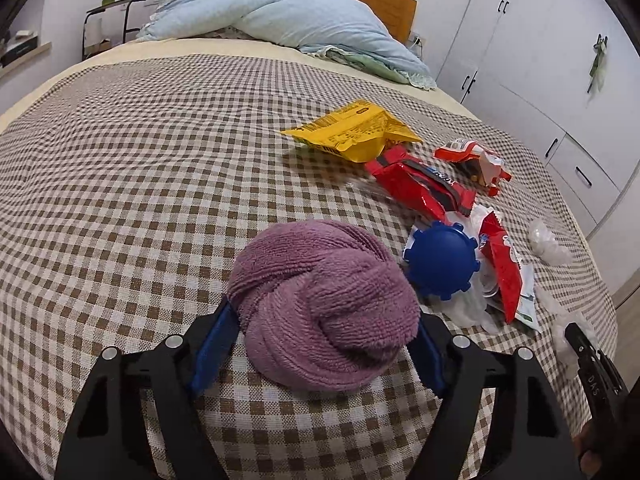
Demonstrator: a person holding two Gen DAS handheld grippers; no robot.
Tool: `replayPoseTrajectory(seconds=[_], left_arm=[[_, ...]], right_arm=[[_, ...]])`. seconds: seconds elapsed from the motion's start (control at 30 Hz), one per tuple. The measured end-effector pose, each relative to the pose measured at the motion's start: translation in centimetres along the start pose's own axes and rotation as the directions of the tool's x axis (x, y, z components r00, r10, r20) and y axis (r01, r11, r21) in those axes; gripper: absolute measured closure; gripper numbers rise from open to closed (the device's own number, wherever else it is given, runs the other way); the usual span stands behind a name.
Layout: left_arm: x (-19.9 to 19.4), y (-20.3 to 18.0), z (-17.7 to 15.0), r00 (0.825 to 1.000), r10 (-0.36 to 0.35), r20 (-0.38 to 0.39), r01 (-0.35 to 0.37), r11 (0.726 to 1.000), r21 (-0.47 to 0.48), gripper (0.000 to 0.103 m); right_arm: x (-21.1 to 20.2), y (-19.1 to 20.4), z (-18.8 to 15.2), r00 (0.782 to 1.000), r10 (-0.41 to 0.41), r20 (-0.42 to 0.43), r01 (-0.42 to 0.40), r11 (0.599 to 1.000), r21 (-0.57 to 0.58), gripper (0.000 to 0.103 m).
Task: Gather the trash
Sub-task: 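Close the left tool on the purple knit cloth while the right tool holds the plastic bag, then carry the purple cloth and white plastic bag with both tools toward the floor bag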
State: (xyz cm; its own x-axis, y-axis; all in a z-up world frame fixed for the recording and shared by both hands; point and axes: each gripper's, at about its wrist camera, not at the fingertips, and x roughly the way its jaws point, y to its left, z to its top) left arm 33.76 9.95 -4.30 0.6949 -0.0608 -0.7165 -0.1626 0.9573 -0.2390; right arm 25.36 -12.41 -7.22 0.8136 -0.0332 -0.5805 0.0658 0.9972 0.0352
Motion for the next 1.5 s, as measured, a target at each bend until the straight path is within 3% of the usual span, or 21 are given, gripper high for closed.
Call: replayPoseTrajectory(seconds=[0.37,0.97,1.5], left_arm=[[-1.7,0.8,-0.1,0.999,-0.026,0.036,0.027,0.999,-0.038,0.032],[-4.6,0.0,-0.4,0.991,-0.075,0.111,0.075,0.997,0.001,0.032],[-8.3,-1.5,-4.1,0.975,-0.121,0.184,0.111,0.992,0.069,0.032]], right_arm=[[-0.4,0.4,0.0,1.000,-0.007,0.023,0.007,1.000,-0.023,0.093],[-2.0,0.7,0.1,0.996,0.027,0.089,-0.022,0.998,-0.054,0.093],[-5.3,-0.1,-0.9,0.988,0.069,0.141,-0.061,0.996,-0.060,0.093]])
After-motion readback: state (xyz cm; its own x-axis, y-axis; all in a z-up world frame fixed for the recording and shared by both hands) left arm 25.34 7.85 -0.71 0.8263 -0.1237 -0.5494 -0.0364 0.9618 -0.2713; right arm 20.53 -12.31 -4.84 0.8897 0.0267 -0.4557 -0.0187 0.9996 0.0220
